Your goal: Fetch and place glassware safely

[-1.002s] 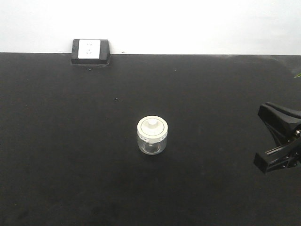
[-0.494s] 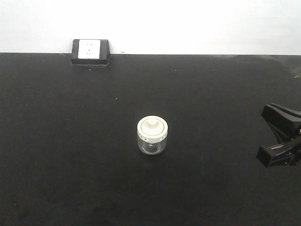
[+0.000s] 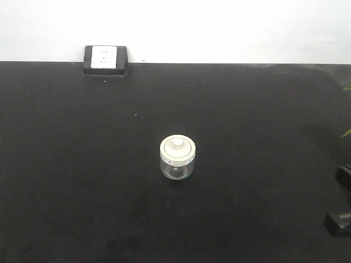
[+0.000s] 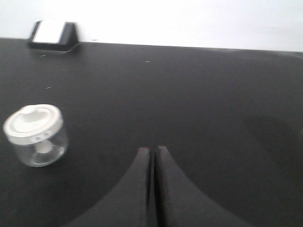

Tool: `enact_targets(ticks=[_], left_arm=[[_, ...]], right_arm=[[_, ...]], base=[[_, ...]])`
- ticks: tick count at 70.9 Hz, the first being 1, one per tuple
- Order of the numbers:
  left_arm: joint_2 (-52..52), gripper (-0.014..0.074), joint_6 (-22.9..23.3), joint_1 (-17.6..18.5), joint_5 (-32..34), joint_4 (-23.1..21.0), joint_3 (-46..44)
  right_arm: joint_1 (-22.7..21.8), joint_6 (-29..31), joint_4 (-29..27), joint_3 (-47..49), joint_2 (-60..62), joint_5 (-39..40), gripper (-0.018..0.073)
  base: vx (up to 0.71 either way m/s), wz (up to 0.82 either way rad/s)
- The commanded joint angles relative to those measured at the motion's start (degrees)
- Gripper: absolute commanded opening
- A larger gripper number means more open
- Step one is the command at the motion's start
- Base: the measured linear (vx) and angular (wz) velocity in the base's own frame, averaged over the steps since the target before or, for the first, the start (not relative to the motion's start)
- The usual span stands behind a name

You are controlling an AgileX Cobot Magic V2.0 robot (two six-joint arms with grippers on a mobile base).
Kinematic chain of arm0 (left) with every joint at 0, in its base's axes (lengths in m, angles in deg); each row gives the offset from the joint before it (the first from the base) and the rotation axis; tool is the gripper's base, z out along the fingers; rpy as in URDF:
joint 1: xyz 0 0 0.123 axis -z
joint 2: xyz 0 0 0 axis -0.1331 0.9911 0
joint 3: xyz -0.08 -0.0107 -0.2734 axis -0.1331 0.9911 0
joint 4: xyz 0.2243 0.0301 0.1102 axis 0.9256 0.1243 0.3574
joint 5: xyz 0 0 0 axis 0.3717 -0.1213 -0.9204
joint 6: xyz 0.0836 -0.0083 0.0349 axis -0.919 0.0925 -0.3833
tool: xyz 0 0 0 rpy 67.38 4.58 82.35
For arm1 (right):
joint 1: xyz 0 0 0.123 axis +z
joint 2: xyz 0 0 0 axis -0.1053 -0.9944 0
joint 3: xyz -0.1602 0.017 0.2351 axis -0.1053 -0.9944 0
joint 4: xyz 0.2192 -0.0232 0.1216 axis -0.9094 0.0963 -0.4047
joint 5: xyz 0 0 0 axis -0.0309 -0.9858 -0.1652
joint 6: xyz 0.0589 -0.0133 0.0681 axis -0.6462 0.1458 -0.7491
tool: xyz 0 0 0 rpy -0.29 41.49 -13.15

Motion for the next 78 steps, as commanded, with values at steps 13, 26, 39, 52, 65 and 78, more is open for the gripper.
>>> enact_targets(ticks=[13,26,39,52,65,78], left_arm=[[-0.7,-0.0007,0.0,0.4,4.5,-0.2,1.8],[-0.7,-0.0007,0.0,0.4,4.5,-0.2,1.8],[-0.7,-0.0007,0.0,0.4,4.5,-0.2,1.8],[-0.7,-0.0007,0.0,0.4,4.5,-0.2,1.8],[-0.7,-0.0007,0.0,0.4,4.5,-0.2,1.8],[-0.7,-0.0007,0.0,0.4,4.5,-0.2,1.8]], right_arm=[[-8.3,1.1,-1.1,-8.6,13.8,5.0,-0.0003],[-9.1,1.2,-0.9,-13.9,23.0,5.1,-0.0003],[-9.1,1.2,-0.9,-19.1,29.9,5.9,-0.0003],[-9.1,1.2,-1.0,-19.5,31.2,3.8,-0.0003],[-9.1,1.2,-1.1,-19.5,31.2,3.9,-0.0003],[-9.1,1.2,-1.1,-19.5,31.2,3.9,-0.0003]], base=[[0.00,0.00],[0.00,0.00],[0.00,0.00],[0.00,0.00],[0.00,0.00],[0.00,0.00]])
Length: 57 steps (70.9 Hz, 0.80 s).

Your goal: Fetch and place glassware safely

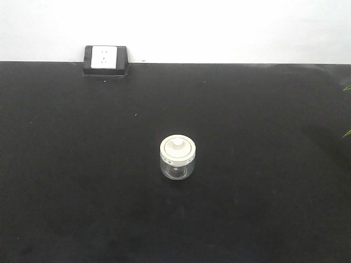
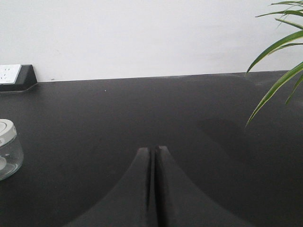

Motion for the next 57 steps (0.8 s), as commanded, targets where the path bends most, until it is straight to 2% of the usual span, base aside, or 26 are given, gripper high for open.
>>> enact_targets(ticks=[1,57], left_arm=[[-0.7,-0.0007,0.0,0.4,4.5,-0.2,1.8],[-0.7,-0.0007,0.0,0.4,4.5,-0.2,1.8]], right_arm=[[-0.2,0.5,0.1,-1.1,0.7,4.1,-0.0003],[-0.2,0.5,0.1,-1.1,0.7,4.1,-0.0003]], base=[[0.00,0.00],[0.00,0.00]])
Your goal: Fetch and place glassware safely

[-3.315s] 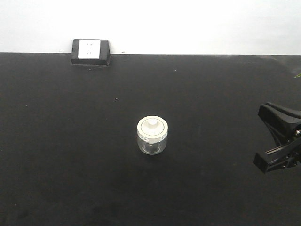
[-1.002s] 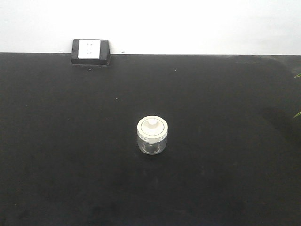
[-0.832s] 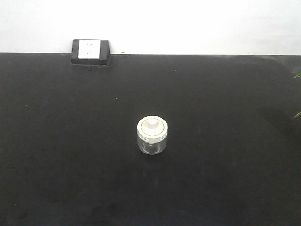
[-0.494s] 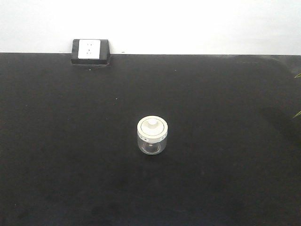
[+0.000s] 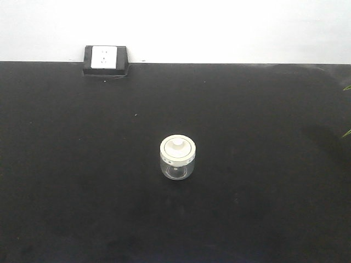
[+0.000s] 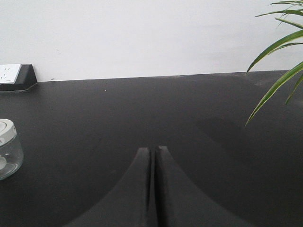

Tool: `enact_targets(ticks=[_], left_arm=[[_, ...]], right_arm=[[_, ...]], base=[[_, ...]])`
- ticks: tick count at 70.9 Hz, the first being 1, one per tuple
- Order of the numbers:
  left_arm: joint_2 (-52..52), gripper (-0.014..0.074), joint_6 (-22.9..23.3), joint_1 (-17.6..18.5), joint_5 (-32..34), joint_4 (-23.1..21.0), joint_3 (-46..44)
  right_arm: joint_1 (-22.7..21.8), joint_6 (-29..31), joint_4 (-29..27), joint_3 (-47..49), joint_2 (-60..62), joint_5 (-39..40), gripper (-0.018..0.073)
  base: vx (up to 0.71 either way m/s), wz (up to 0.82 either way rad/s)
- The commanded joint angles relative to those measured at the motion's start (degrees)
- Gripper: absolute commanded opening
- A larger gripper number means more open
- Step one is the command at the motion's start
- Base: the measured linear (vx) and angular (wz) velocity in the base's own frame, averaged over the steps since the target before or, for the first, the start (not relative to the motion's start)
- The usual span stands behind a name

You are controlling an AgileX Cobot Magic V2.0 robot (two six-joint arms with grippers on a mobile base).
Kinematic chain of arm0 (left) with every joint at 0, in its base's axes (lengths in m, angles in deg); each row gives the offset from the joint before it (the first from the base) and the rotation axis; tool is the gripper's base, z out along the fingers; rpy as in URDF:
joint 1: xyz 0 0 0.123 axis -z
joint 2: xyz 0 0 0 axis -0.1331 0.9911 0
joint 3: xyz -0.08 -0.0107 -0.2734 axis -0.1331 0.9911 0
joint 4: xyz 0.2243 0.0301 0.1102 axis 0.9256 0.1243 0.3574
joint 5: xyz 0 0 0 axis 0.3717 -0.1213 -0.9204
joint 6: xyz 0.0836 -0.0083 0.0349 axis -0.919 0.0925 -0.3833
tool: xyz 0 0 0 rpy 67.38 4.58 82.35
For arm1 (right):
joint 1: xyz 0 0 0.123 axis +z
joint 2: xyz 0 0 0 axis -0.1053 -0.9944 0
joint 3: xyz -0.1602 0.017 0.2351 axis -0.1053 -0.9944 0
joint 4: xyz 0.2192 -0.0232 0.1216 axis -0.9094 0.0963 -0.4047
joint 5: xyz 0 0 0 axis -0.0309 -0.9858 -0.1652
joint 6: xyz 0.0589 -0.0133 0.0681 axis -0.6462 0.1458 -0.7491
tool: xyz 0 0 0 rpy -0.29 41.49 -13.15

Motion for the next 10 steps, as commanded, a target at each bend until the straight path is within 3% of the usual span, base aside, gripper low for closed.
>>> enact_targets(ticks=[1,10], left_arm=[[-0.7,-0.0007,0.0,0.4,4.5,-0.2,1.8],[-0.7,-0.0007,0.0,0.4,4.5,-0.2,1.8]], right_arm=[[-0.2,0.5,0.1,-1.1,0.7,4.1,-0.0003],[-0.2,0.5,0.1,-1.1,0.7,4.1,-0.0003]], base=[[0.00,0.00],[0.00,0.00]])
